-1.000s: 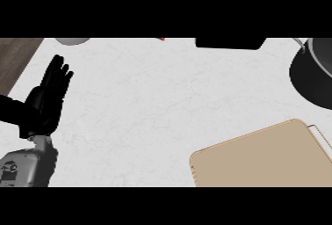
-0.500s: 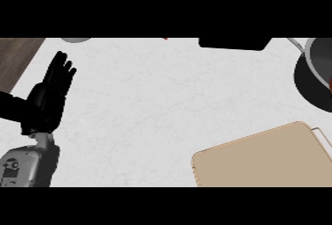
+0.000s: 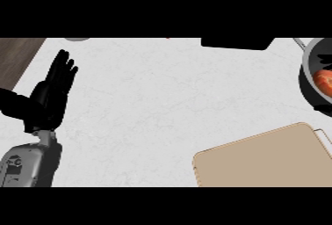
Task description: Pick the squash from the tray and place it in the pot
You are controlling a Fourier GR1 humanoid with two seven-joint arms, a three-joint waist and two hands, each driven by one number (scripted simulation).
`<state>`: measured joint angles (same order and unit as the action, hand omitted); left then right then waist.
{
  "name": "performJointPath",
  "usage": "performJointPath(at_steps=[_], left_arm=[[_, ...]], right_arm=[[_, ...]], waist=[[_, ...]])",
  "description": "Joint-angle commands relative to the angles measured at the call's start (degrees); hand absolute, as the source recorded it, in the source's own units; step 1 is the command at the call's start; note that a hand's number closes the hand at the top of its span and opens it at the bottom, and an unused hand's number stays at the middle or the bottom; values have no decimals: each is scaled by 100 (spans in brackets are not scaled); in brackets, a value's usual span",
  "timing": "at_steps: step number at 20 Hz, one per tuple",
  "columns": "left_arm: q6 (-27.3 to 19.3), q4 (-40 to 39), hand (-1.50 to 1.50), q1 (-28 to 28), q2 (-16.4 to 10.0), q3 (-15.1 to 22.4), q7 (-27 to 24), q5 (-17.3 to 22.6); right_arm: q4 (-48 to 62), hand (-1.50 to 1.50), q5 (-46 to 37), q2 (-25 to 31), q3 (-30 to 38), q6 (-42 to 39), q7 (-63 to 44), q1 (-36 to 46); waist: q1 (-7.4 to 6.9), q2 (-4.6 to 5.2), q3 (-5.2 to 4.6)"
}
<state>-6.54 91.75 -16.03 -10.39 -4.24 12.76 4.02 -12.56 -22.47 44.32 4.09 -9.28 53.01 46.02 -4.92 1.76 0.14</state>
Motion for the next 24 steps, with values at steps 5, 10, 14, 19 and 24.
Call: performJointPath(at_steps=[5, 10, 14, 19, 24], left_arm=[[28, 71, 0, 70, -51, -76, -42, 35], [-36, 145, 0, 77, 55, 15, 94, 24], [-8, 130, 0, -44, -82, -125, 137, 66], [-35, 88, 0, -152, -71, -135, 129, 60], [106, 189, 0, 67, -156, -240, 107, 207]], right_arm=[[480, -150, 886, -30, 760, -1693, 234, 281], [639, -150, 1276, 466, 1118, -2458, -136, 361], [615, -150, 1380, 721, 1202, -2690, -369, 353], [492, -150, 1460, 978, 1235, -3071, -431, 173], [397, -150, 1534, 1191, 1260, -3257, -626, 2]], waist=[[47, 4, 38], [73, 22, 53], [49, 58, 60], [145, 71, 76], [53, 56, 83]])
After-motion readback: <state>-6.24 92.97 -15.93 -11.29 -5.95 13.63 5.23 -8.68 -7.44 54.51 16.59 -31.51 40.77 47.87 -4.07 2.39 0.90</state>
